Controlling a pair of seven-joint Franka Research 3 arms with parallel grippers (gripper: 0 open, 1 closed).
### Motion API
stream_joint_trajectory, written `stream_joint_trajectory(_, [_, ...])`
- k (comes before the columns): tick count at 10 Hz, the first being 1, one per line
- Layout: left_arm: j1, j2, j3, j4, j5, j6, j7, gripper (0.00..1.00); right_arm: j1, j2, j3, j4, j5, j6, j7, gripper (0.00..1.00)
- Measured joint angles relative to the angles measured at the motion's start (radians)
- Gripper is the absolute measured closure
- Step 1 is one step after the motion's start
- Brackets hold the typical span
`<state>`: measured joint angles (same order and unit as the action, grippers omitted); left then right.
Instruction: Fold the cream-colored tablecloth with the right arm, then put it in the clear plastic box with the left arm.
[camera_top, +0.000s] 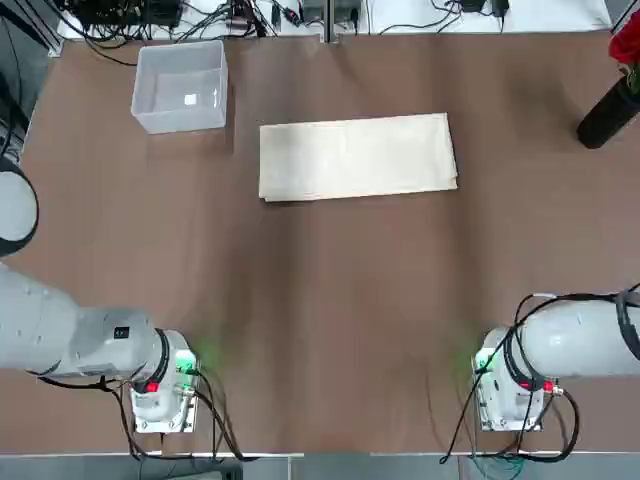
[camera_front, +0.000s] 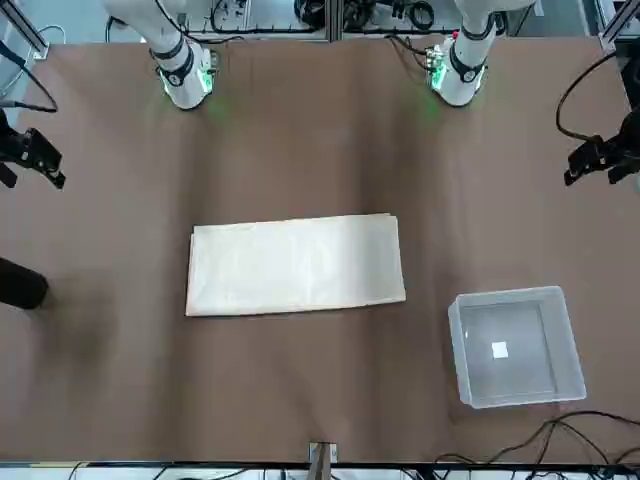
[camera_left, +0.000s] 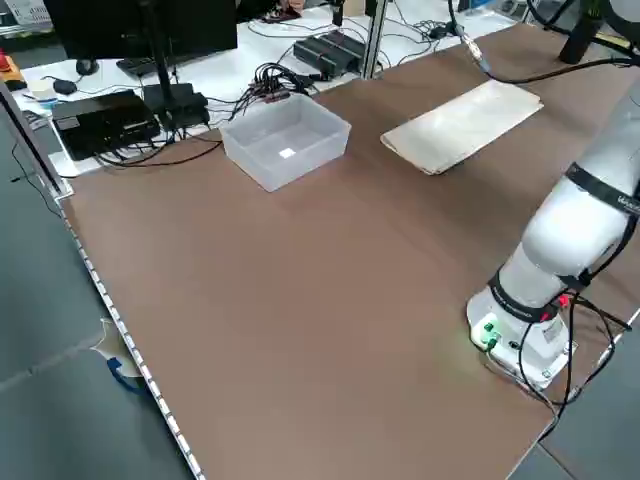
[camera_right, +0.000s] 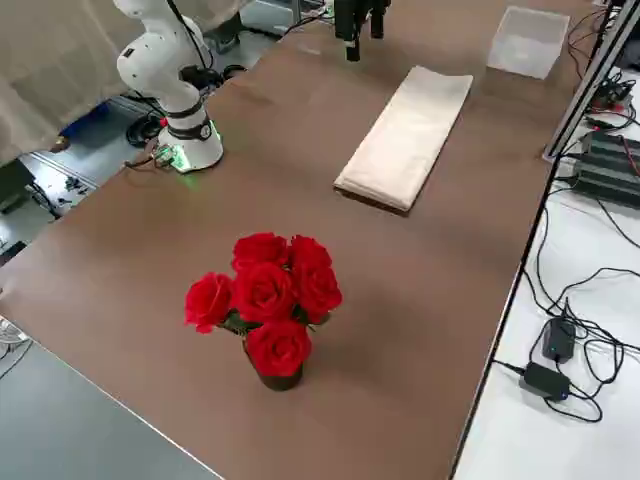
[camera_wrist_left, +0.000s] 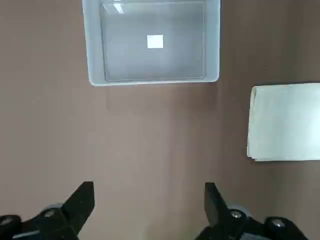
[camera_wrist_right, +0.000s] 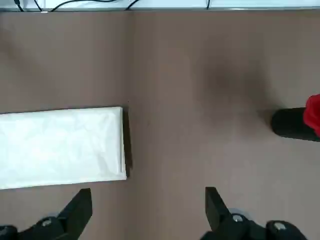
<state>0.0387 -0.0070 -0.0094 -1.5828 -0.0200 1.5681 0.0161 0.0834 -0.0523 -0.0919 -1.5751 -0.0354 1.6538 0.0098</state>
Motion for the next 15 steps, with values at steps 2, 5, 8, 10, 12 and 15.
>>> stream_joint_trajectory(2, [0.0,0.0,0.0,-0.001,0.0,0.0,0.0,0.02,0.0,0.0,0.0,-0.001,0.001,0.0,0.004,0.0])
stream_joint_trajectory(5, [0.0,0.0,0.0,0.0,0.0,0.003,0.0,0.02,0.001,0.0,0.0,-0.003,0.001,0.0,0.004,0.0])
stream_joint_trajectory(8, [-0.003,0.0,-0.003,0.005,0.0,0.004,0.0,0.01,0.003,0.0,0.001,-0.004,0.001,0.0,0.004,0.0])
stream_joint_trajectory(10, [-0.003,0.0,-0.003,0.005,0.0,0.004,0.0,0.01,0.003,0.0,0.002,-0.012,0.001,-0.001,0.004,0.0])
stream_joint_trajectory(12, [-0.003,0.0,-0.003,0.005,0.0,0.004,0.0,0.01,0.004,0.004,0.003,-0.054,0.001,0.006,0.004,0.0])
stream_joint_trajectory(15, [-0.001,0.0,-0.003,0.005,0.0,0.004,0.0,0.01,0.006,0.015,0.004,-0.105,0.001,0.044,0.004,0.0])
